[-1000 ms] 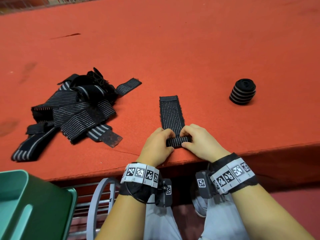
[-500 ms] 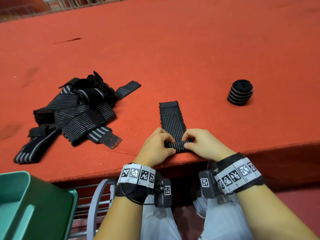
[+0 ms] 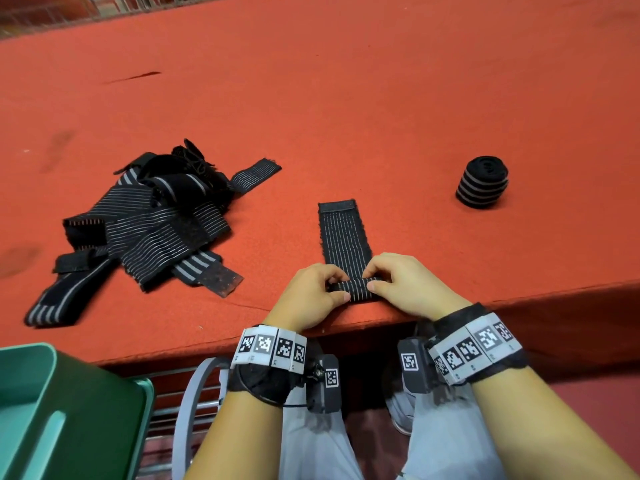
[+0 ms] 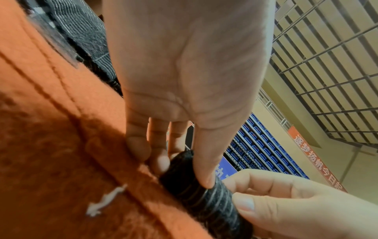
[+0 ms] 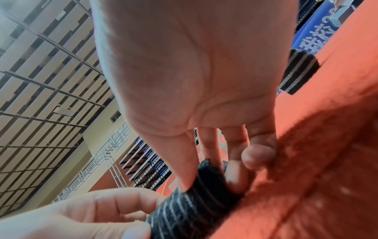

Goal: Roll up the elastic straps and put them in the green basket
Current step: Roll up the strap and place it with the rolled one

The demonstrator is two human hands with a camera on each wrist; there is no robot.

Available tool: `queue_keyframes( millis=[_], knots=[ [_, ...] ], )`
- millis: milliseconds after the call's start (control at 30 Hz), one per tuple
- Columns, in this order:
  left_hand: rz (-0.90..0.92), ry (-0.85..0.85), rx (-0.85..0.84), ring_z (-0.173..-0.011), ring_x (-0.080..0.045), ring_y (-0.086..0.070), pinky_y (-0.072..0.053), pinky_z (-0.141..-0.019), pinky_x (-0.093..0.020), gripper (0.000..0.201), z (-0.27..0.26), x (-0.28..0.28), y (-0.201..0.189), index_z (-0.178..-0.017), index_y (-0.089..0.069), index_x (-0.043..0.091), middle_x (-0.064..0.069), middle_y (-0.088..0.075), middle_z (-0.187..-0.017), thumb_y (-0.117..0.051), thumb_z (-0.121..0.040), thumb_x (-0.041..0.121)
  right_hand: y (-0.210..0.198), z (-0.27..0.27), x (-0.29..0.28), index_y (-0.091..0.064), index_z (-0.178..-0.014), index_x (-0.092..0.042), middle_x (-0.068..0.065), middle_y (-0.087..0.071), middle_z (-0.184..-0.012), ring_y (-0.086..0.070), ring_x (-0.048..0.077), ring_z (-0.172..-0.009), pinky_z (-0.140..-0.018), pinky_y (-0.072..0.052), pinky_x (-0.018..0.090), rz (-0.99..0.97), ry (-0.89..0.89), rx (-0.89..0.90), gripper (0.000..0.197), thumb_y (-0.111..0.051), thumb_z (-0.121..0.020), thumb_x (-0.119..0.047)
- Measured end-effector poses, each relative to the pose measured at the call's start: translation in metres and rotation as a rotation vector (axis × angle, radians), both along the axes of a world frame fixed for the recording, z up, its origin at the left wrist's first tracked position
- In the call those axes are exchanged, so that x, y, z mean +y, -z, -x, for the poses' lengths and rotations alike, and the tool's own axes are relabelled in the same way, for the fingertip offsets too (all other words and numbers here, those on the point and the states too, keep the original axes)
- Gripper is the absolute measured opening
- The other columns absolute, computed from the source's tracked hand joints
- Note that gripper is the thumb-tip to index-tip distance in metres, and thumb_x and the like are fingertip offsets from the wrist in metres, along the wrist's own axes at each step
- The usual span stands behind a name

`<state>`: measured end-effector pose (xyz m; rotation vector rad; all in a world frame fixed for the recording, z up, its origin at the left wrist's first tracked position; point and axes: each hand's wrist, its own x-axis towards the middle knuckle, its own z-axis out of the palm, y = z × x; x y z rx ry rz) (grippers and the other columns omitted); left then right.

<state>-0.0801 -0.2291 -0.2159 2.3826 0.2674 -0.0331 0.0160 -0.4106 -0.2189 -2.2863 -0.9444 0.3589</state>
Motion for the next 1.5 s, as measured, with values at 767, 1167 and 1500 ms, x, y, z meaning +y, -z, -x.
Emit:
queue_keyframes(
  millis=[767,1167,1500],
  knots=[
    [0.041,-0.023,0.034,-0.089,-0.014,-0.057,-0.047,-0.083,-0.032,0.005,-0.001,-0.002,-0.003,-0.091,-0.062,0.025,0.002,-0.060,-0.096,-0.066,-0.092,0.026,-0.004,-0.003,0.000,-0.065,-0.106,-0.029,-0.015,-0.047,-0.091,-0.046,-0.002,-0.081,-0.079,-0.036,0.024,0.101,-0.043,0.107,0.023,-0.074,-0.086,-0.025],
    [-0.056,0.017,-0.010,-0.097,-0.010,-0.054,-0.045,-0.089,-0.033,0.032,0.001,-0.005,-0.001,-0.101,-0.061,0.033,0.010,-0.055,-0.100,-0.081,-0.076,0.029,0.003,-0.005,0.001,-0.056,-0.093,-0.033,-0.007,-0.058,-0.092,-0.054,0.013,-0.084,-0.078,-0.045,0.034,0.053,0.014,0.075,0.019,-0.072,-0.086,-0.027],
    [-0.080,-0.024,0.007,-0.101,-0.012,-0.051,-0.040,-0.094,-0.031,0.030,-0.006,-0.002,0.001,-0.118,-0.066,0.024,0.010,-0.047,-0.102,-0.071,-0.088,0.027,0.004,-0.006,0.002,-0.066,-0.112,-0.024,-0.008,-0.054,-0.104,-0.046,-0.004,-0.077,-0.077,-0.036,0.023,0.034,-0.029,0.009,0.039,-0.081,-0.077,-0.028]
  ],
)
